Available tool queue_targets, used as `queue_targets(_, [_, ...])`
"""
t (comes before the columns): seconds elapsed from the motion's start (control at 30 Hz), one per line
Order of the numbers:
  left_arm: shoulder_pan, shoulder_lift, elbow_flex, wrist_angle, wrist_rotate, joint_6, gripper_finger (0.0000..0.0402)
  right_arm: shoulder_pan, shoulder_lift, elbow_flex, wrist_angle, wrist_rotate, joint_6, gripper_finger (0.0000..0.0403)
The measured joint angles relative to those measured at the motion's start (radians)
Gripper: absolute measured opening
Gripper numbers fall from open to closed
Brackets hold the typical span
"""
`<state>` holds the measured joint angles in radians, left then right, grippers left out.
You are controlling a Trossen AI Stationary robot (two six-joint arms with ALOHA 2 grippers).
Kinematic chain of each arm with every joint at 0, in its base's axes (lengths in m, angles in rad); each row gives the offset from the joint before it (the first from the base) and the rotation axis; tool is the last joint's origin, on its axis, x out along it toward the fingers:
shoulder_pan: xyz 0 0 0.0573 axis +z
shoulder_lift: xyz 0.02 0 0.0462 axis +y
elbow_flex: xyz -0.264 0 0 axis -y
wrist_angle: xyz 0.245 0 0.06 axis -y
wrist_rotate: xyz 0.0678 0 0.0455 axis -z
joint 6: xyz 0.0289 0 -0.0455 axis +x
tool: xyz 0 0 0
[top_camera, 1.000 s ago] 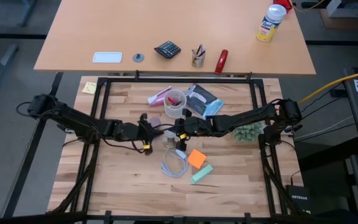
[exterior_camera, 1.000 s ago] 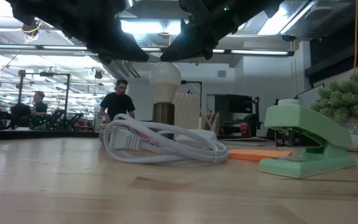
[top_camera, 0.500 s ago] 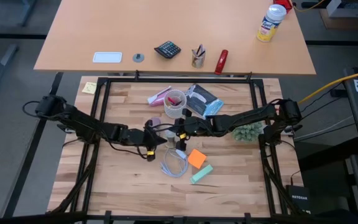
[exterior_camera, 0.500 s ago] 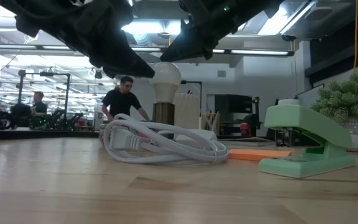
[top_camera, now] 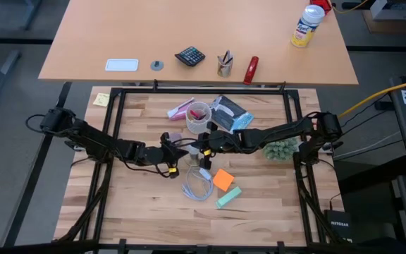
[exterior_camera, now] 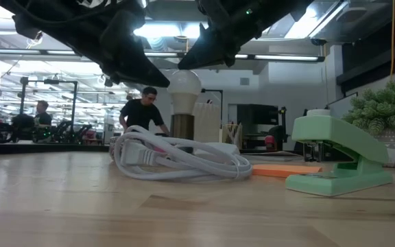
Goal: Screw lightbulb
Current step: Insert the lightbulb into the lamp
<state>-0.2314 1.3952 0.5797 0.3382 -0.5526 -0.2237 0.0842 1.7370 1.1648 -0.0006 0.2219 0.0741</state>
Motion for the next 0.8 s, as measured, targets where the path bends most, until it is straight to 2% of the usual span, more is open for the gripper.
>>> queue_targets(0.2, [0.001,0.0,0.0,-0.025,-0.067,-0.03,0.0001,0.001,0.0,0.0,0.0,-0.004,0.017,0.0007])
queue_targets(0.4, [0.022,0.001,0.0,-0.011,-0.123,0.001,0.0001,0.002,0.0,0.0,0.0,-0.005,0.025,0.0007])
queue_targets(0.6, [0.046,-0.005,0.0,-0.012,-0.123,0.05,0.0001,0.002,0.0,0.0,-0.001,-0.001,0.026,0.0007])
queue_targets(0.8, [0.029,-0.07,0.0,-0.013,-0.12,0.074,0.0001,0.002,0.0,0.0,-0.001,0.003,0.026,0.0007])
